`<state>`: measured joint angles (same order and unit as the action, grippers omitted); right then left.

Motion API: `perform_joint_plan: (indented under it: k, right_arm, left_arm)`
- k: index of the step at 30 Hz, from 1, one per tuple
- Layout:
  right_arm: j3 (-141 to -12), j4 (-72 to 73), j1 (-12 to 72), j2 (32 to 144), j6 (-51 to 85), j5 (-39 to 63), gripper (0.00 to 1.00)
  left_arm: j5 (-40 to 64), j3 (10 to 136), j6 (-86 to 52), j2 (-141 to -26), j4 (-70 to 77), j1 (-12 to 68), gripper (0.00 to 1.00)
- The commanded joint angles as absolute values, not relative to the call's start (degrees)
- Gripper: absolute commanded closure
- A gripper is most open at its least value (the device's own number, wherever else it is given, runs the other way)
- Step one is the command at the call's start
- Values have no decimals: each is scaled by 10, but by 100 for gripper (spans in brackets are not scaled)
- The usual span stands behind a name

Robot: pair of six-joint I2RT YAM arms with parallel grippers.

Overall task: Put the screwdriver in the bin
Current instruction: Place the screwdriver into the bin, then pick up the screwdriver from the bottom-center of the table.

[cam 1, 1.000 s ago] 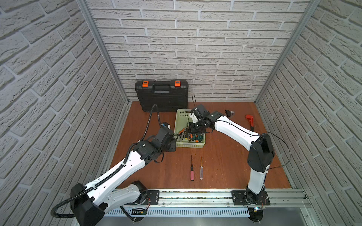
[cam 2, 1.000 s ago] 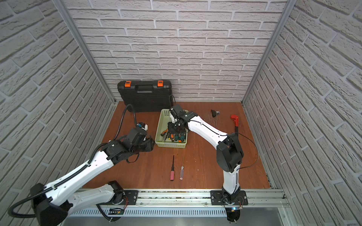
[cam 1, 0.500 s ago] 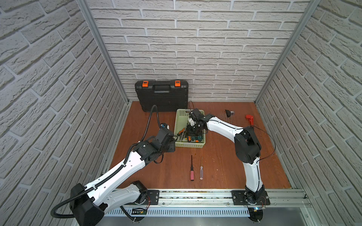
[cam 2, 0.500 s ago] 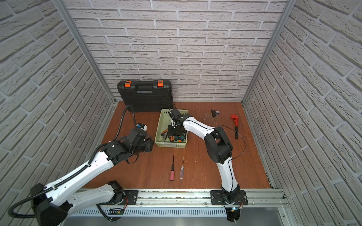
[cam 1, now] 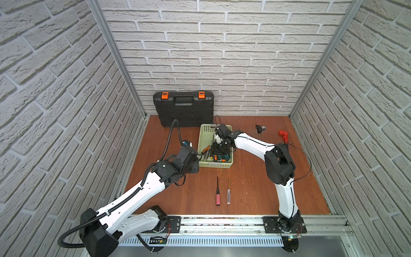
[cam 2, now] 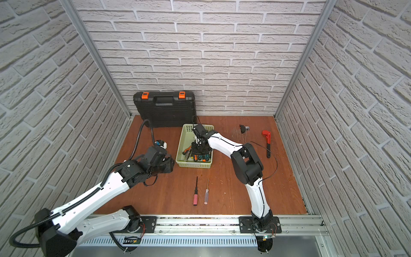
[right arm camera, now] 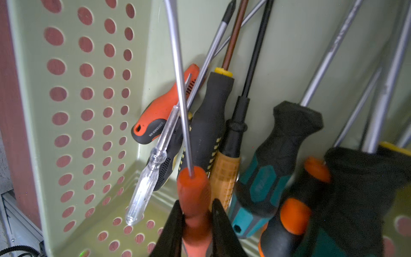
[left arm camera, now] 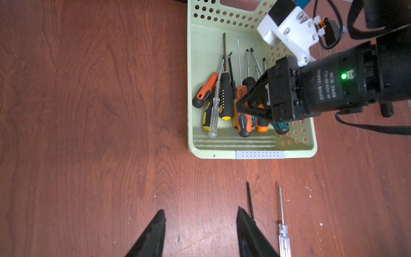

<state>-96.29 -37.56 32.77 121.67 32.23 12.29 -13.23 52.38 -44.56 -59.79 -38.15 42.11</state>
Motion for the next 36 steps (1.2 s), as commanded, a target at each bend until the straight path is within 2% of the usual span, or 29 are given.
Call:
perform_joint_plan:
  k: [1,5,12,18,24,29,36]
  right_arm:
    - [-964,-377,326,1211,309,113,68]
    - [-963,-376,327,1197,302,116,62]
    - [-969,-389,329,1138,274,107,61]
    - [-975,-420,339,1051,243,79,62]
    - [-880,-396,364,946,247,53,62]
    - [-744,-339,380,848,283,38,63]
    - [-690,-328,381,809,294,32,63]
  left_arm:
    - [-142,529,-434,-603,-374,418,48]
    - [-139,540,-432,-613,-391,418,46]
    - [-92,550,-449,-627,-430,433,46]
    - [-49,549,-482,-634,-466,492,47]
    - [-9,524,-544,-668,-442,561,48]
    - [19,518,-616,-717,-411,625,46]
    - [44,518,-638,-813,-361,671,43]
